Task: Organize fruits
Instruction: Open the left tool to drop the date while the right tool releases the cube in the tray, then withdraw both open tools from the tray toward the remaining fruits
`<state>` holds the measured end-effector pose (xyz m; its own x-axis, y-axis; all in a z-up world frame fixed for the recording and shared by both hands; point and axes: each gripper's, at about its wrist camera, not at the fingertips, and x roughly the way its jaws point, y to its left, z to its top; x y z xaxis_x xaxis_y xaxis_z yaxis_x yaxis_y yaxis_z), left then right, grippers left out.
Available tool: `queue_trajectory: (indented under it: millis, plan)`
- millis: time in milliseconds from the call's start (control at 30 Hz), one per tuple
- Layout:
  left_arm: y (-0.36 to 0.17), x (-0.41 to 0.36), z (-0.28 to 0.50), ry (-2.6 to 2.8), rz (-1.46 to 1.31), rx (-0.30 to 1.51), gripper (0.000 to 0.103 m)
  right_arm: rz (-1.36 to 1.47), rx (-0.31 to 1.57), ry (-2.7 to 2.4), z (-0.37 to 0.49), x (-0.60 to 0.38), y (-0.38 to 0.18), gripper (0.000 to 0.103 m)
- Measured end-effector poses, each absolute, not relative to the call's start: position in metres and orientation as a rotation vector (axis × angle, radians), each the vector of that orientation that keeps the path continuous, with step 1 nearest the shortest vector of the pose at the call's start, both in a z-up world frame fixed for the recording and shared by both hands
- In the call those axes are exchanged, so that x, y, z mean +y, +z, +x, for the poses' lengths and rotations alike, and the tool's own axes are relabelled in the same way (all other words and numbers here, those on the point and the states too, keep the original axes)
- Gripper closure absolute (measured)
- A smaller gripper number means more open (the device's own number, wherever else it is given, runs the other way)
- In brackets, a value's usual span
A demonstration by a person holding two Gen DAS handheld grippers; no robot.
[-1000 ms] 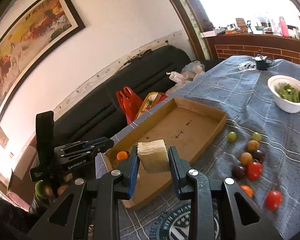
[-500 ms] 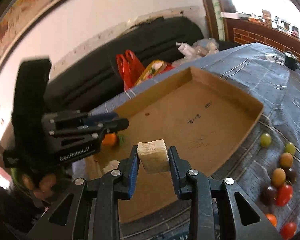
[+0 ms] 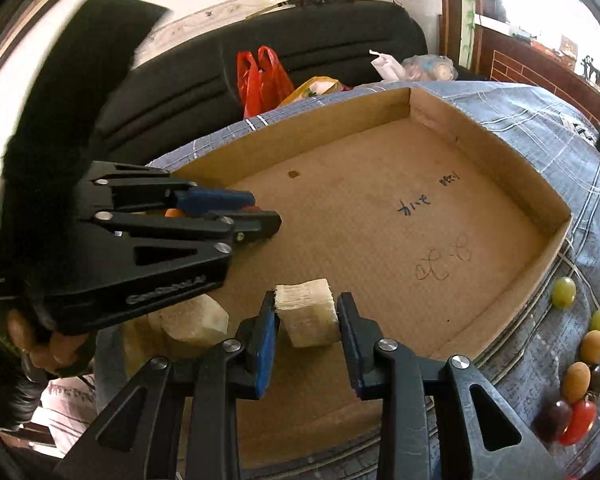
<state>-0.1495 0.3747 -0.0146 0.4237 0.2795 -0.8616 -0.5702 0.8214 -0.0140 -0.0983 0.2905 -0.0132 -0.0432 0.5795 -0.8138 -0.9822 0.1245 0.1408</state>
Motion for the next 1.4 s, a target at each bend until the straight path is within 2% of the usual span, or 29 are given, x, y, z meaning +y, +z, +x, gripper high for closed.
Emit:
queue_trajectory:
  millis: [67,133,167,200,500,767,1400]
  plan:
    - [-0.013,0.376,-0.150,0.537,-0.347,1.009,0.078,-0.581,0.883,1.399,-0.098,0.289,-0.012,0.071]
    - [-0.010,0.378,-0.152,0.536,-0.375,1.002,0.064,-0.581,0.876,1.394,-0.099,0.287,-0.011,0.069]
    - [-0.009,0.378,-0.153,0.537,-0.382,0.995,0.055,-0.579,0.871,1.389,-0.101,0.283,-0.009,0.064]
    - [-0.005,0.378,-0.157,0.543,-0.390,0.977,0.054,-0.574,0.866,1.385,-0.101,0.281,-0.007,0.060]
    - [0.027,0.361,-0.181,0.535,-0.405,0.880,0.054,-0.475,0.801,1.376,-0.103,0.232,0.028,0.059]
    - [0.040,0.332,-0.185,0.491,-0.390,0.864,0.054,-0.380,0.755,1.299,-0.097,0.169,0.056,0.058]
    - [0.058,0.226,-0.159,0.303,-0.287,0.894,0.054,-0.239,0.783,1.015,-0.049,0.019,0.060,0.057]
